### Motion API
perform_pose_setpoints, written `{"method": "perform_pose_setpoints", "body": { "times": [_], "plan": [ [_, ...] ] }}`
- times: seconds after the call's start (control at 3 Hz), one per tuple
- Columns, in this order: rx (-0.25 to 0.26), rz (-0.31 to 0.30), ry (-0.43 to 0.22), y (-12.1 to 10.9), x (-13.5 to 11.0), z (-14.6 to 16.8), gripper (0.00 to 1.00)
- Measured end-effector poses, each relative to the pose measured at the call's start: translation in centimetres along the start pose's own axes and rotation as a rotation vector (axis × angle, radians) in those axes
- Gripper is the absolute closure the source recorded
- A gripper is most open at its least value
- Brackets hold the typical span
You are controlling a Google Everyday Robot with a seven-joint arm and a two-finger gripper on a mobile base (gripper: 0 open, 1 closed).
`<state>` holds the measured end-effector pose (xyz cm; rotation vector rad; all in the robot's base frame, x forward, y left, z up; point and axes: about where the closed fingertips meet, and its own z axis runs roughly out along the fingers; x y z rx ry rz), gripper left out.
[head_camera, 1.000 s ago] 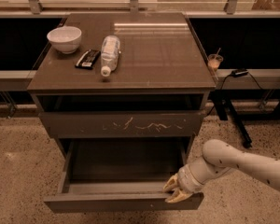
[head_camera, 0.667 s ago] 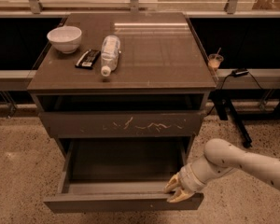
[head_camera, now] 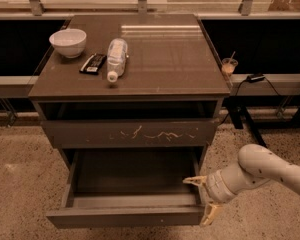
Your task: Open middle drawer
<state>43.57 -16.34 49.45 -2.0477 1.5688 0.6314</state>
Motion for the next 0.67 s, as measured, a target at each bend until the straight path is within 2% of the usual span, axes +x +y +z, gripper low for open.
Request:
{"method": "perform_pose_setpoints", "body": {
  "times": [0.33, 0.67],
  "plan": [
    [0.021, -0.005, -0.001, 0.09, -0.02, -1.35, 0.16],
    [0.021, -0.005, -0.001, 0.09, -0.02, -1.34, 0.00]
  ]
}}
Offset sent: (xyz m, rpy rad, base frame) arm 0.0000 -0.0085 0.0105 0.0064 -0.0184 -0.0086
